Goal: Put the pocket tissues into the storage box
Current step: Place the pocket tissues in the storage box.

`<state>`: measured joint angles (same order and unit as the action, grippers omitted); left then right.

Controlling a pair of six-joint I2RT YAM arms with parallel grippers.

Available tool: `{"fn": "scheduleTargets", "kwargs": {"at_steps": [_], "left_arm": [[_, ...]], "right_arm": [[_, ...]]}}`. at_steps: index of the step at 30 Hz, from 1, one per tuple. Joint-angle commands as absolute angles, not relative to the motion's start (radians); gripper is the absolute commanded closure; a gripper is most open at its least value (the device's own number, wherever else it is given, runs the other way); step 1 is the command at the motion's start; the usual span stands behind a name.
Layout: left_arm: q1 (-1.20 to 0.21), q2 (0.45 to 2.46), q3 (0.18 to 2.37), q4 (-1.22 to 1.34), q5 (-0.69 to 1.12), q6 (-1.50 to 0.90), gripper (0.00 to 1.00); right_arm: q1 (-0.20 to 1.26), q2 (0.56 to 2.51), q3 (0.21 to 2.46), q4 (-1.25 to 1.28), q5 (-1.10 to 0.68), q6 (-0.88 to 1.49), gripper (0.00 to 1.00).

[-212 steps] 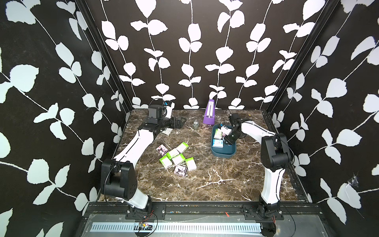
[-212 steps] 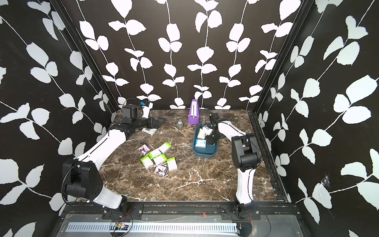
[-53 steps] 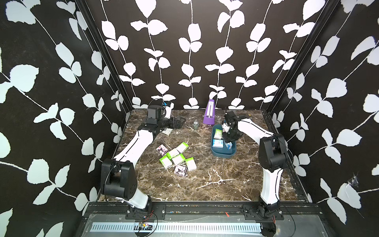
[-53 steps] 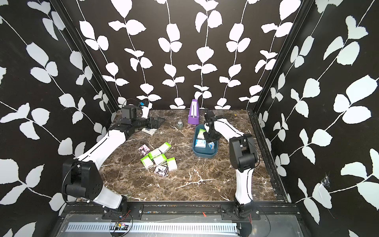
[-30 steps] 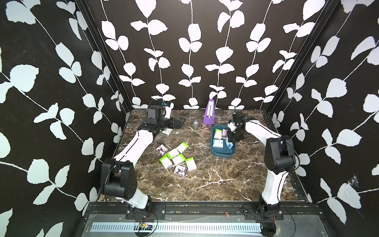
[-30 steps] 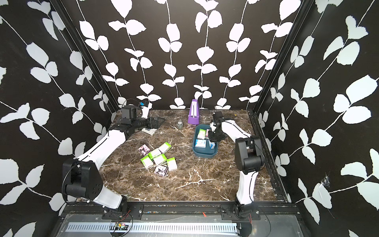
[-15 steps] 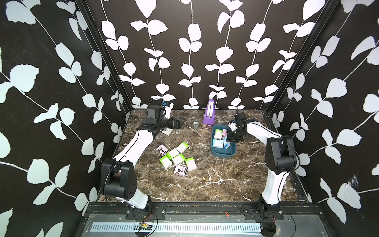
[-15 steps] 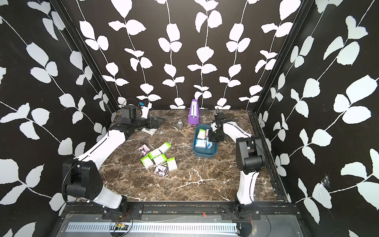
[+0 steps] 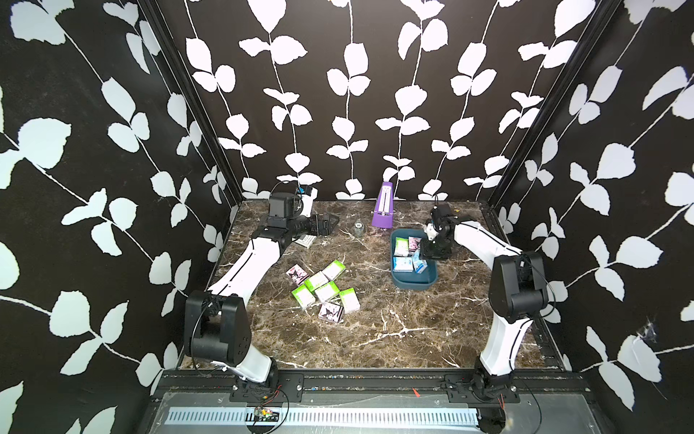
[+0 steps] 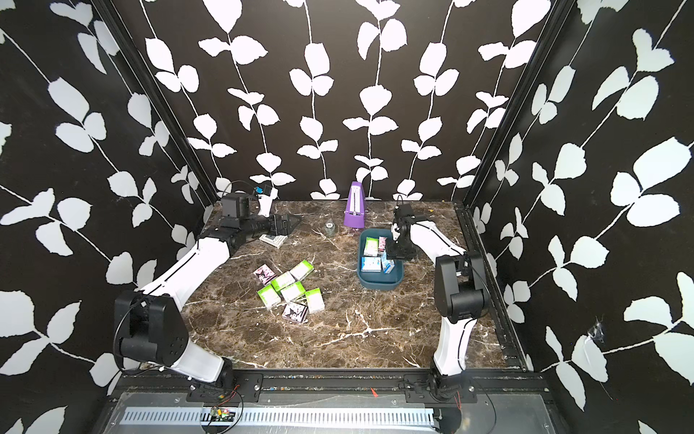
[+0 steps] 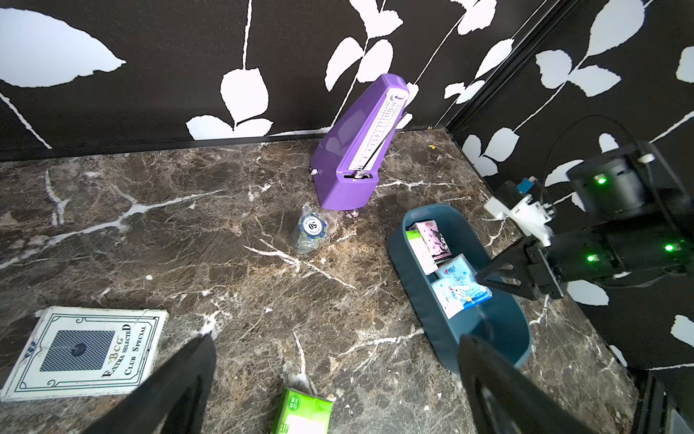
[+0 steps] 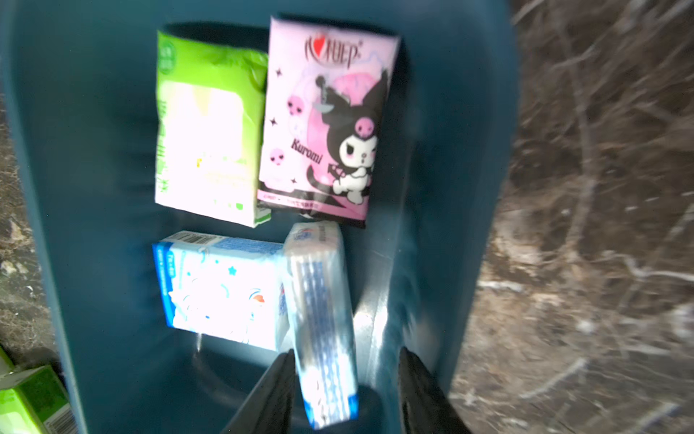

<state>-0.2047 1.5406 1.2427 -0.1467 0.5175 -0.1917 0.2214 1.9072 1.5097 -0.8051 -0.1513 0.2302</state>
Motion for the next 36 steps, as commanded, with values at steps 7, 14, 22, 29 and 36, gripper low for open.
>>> {"fn": "scheduleTargets", "kwargs": {"at_steps": [7,14,22,29,36], "left_arm": [[-0.199,1.525,1.238,-0.116,0.535,-0.203,0.01],[-0.199,1.521,1.239,-0.120,0.534,-0.199,0.01],[-0.199,1.516,1.232,-0.121,0.529,-0.193,0.01],[-0.198,1.514,1.227,-0.121,0.525,-0.190,0.01],[-0.196,1.514,1.230,-0.124,0.525,-0.189,0.01]], "right_arm": [[0.319,1.887,1.630,-0.927,-0.021,0.142,0.55],[0.398,1.946,1.673,-0.977,0.090,0.135,0.59],[0.438,2.007,1.719,-1.009,0.163,0.120,0.61],[0.442,2.037,1.726,-1.016,0.186,0.118,0.64],[0.443,2.060,1.722,-1.012,0.186,0.114,0.66]]}}
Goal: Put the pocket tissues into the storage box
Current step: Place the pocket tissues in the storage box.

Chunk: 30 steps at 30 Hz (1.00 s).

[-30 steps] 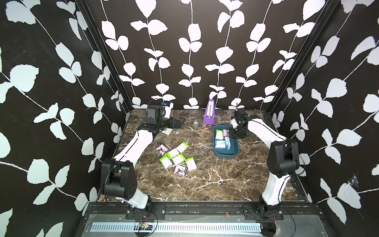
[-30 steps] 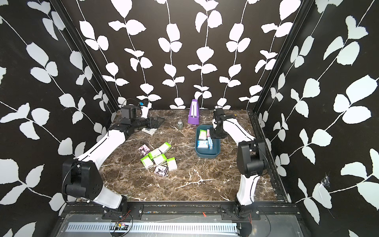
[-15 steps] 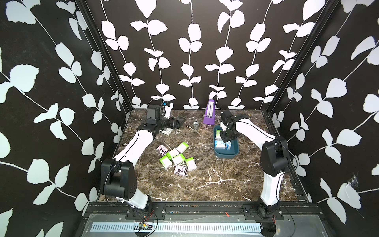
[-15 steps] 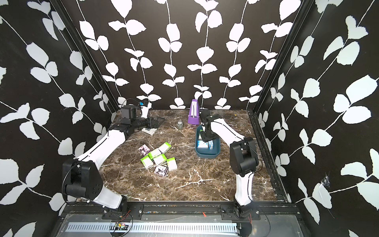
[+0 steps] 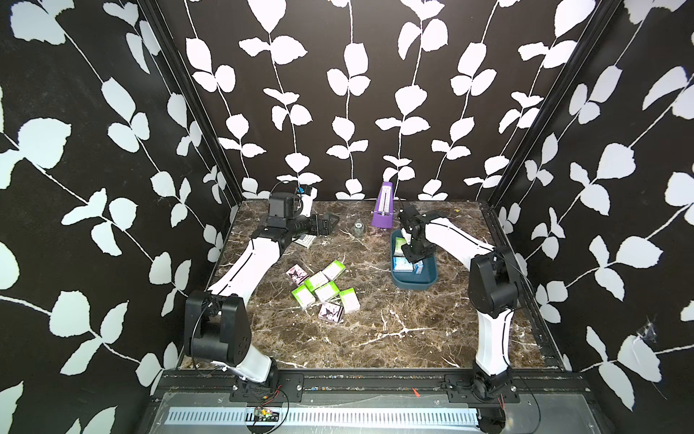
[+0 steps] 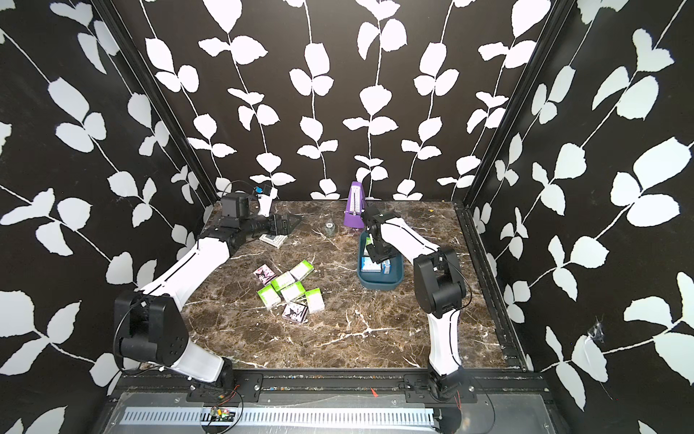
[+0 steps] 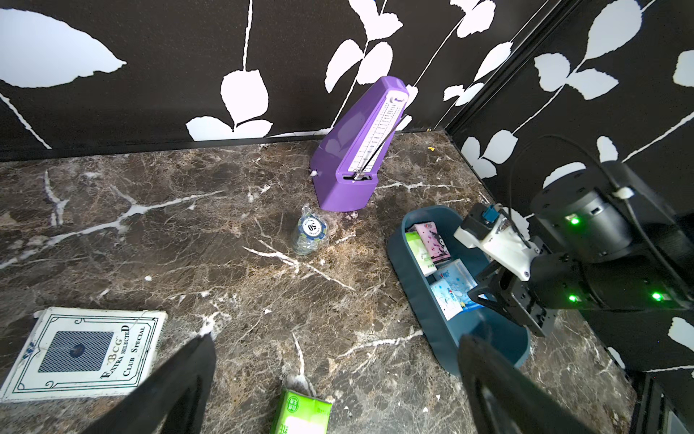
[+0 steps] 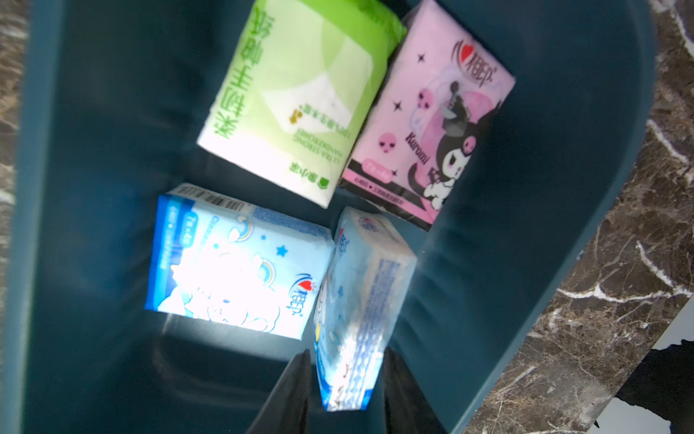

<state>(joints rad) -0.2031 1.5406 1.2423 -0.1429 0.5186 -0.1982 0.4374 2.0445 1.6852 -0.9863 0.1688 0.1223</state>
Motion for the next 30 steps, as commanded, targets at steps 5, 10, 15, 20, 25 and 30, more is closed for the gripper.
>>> {"fn": "scheduleTargets", "kwargs": {"at_steps": [5,10,15,20,25,30], "left_arm": [[-0.195,1.511,1.229,-0.127,0.526,-0.187,0.01],[-0.192,1.511,1.236,-0.126,0.526,-0.189,0.01],[-0.192,1.515,1.239,-0.126,0.526,-0.189,0.01],[-0.193,1.518,1.246,-0.127,0.526,-0.187,0.01],[-0.193,1.520,1.251,-0.130,0.526,-0.187,0.01],[-0.192,1.519,1.248,-0.131,0.524,-0.186,0.01]], "right_arm": [[0.446,2.069,1.721,-1.010,0.186,0.111,0.68],[0.446,2.084,1.719,-1.018,0.196,0.102,0.69],[0.446,2.099,1.702,-1.023,0.208,0.102,0.74],[0.448,2.107,1.679,-1.024,0.228,0.109,0.82],[0.448,2.112,1.656,-1.022,0.250,0.106,0.95],[0.440,2.105,1.640,-0.998,0.201,0.131,1.00]]}}
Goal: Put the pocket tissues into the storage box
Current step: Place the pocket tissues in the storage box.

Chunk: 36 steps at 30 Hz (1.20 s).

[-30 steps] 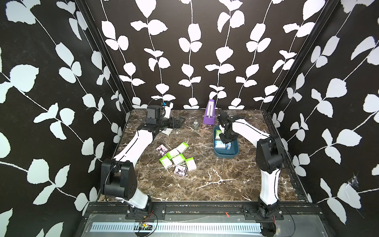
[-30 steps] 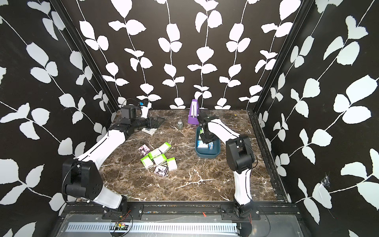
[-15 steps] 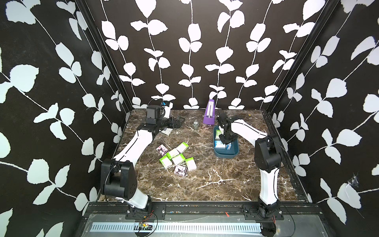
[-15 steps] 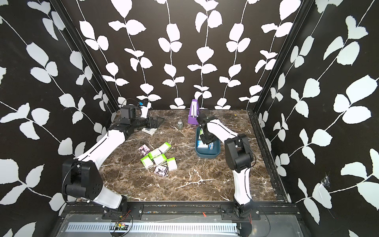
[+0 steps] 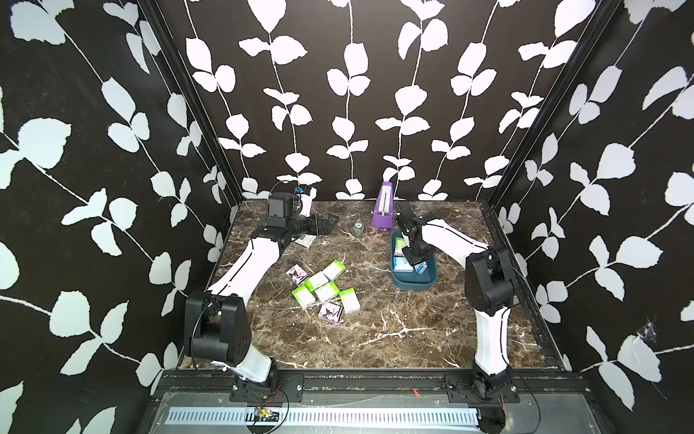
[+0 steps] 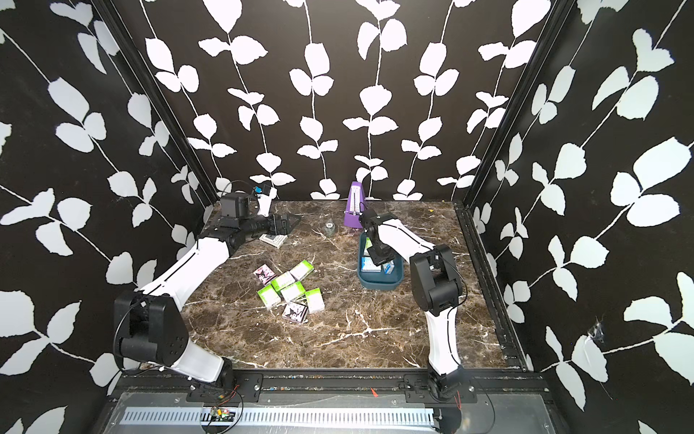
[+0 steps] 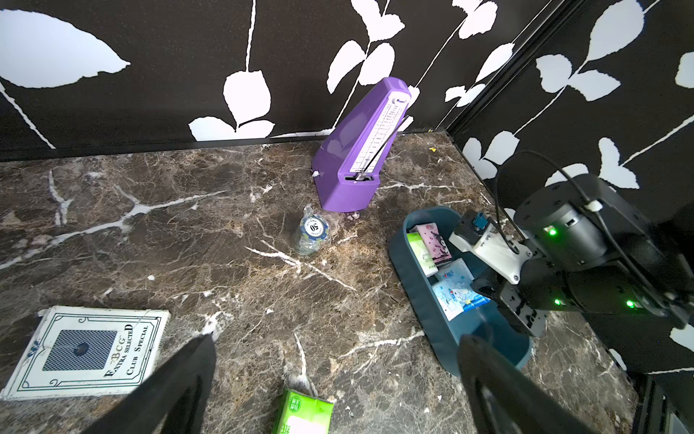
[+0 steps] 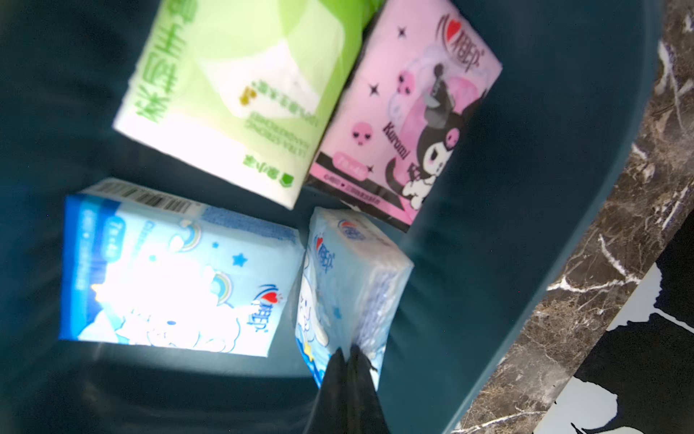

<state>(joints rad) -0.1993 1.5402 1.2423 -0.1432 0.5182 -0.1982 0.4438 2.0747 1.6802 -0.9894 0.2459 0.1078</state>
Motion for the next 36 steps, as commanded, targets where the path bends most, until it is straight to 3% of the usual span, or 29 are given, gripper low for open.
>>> {"fn": "scheduleTargets", "kwargs": {"at_steps": [1,14,25,35,36], "left_arm": [[-0.192,1.517,1.246,-0.132,0.520,-0.184,0.01],[-0.192,1.511,1.246,-0.144,0.512,-0.169,0.01],[-0.190,1.509,1.242,-0.142,0.512,-0.166,0.01],[-0.188,1.510,1.245,-0.144,0.512,-0.163,0.01],[-0.188,1.511,1.244,-0.145,0.512,-0.163,0.01]], "right_arm": [[0.434,2.098,1.635,-0.985,0.158,0.146,1.00],[0.276,1.935,1.477,-0.753,-0.196,0.313,1.00],[0.224,1.886,1.424,-0.665,-0.359,0.393,1.00],[0.219,1.869,1.449,-0.724,-0.287,0.363,1.00],[0.219,1.867,1.451,-0.733,-0.269,0.356,0.96]]}}
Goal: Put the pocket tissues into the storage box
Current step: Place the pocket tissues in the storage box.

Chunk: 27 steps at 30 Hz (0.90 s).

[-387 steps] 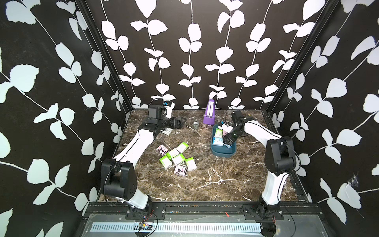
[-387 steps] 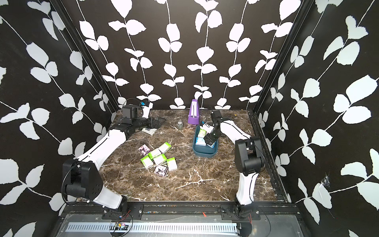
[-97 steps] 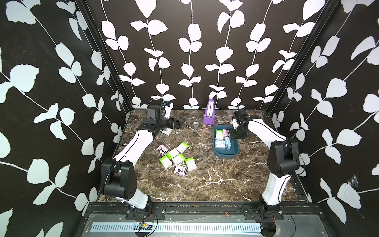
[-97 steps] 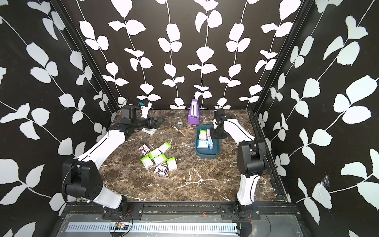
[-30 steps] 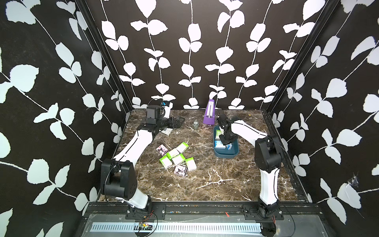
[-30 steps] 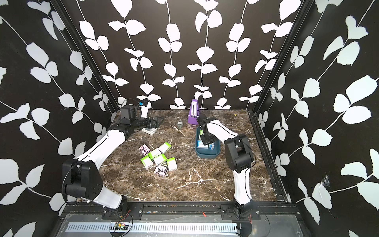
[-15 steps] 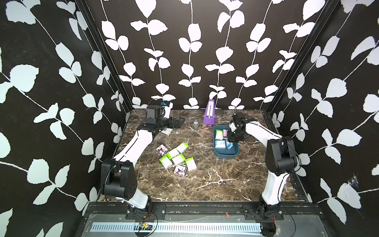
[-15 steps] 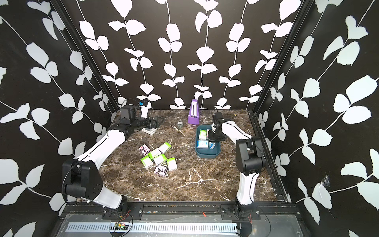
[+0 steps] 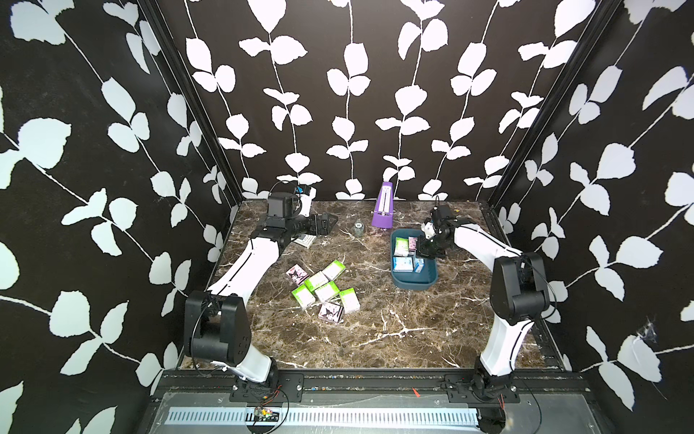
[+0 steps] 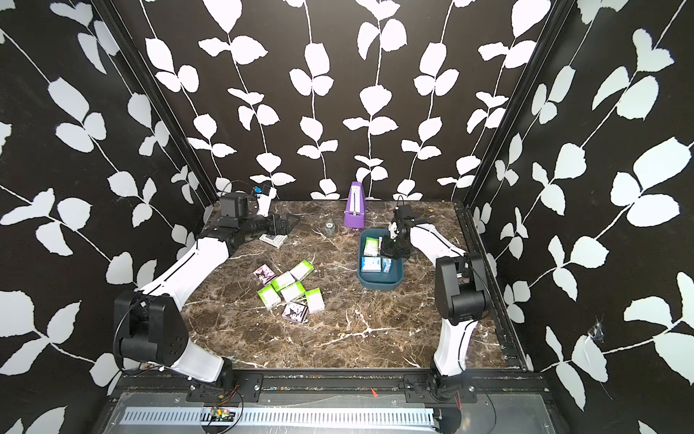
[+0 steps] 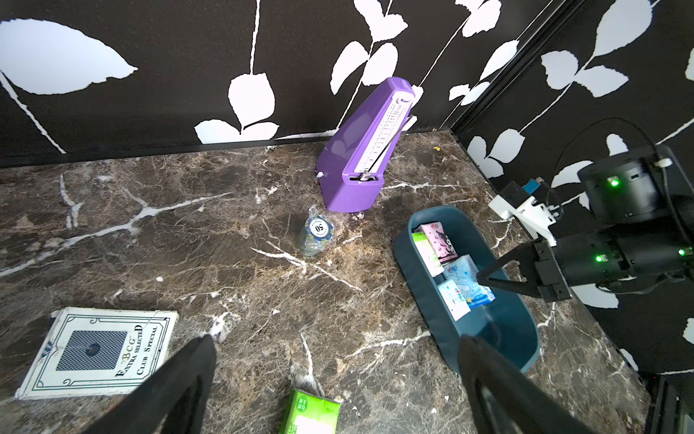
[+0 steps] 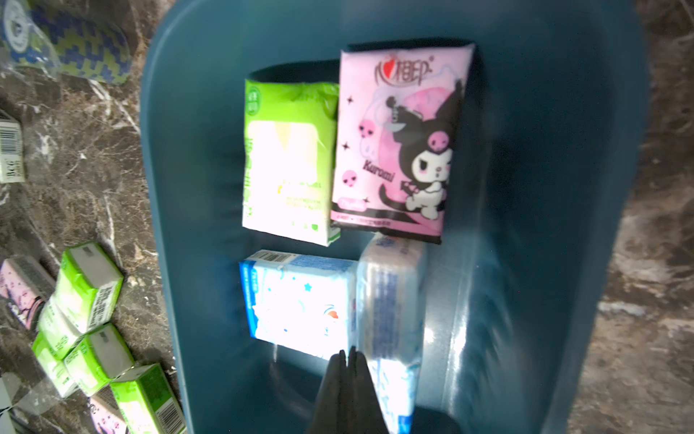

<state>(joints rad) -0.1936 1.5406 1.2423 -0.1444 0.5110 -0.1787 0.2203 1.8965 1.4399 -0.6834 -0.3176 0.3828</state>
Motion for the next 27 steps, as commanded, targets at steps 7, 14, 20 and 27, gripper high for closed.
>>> {"fn": "scheduleTargets", "kwargs": {"at_steps": [7,14,20,27], "left_arm": [[-0.189,1.514,1.242,-0.138,0.515,-0.171,0.01],[-0.188,1.509,1.244,-0.137,0.515,-0.172,0.01],[-0.187,1.509,1.248,-0.143,0.511,-0.169,0.01],[-0.187,1.506,1.248,-0.133,0.510,-0.176,0.01]], "right_arm": [[0.243,1.854,1.500,-0.807,-0.168,0.299,0.41],[0.284,1.889,1.556,-0.858,-0.076,0.267,0.15],[0.312,1.907,1.584,-0.877,-0.055,0.250,0.18],[0.419,1.870,1.601,-0.817,-0.066,0.143,0.23]]}}
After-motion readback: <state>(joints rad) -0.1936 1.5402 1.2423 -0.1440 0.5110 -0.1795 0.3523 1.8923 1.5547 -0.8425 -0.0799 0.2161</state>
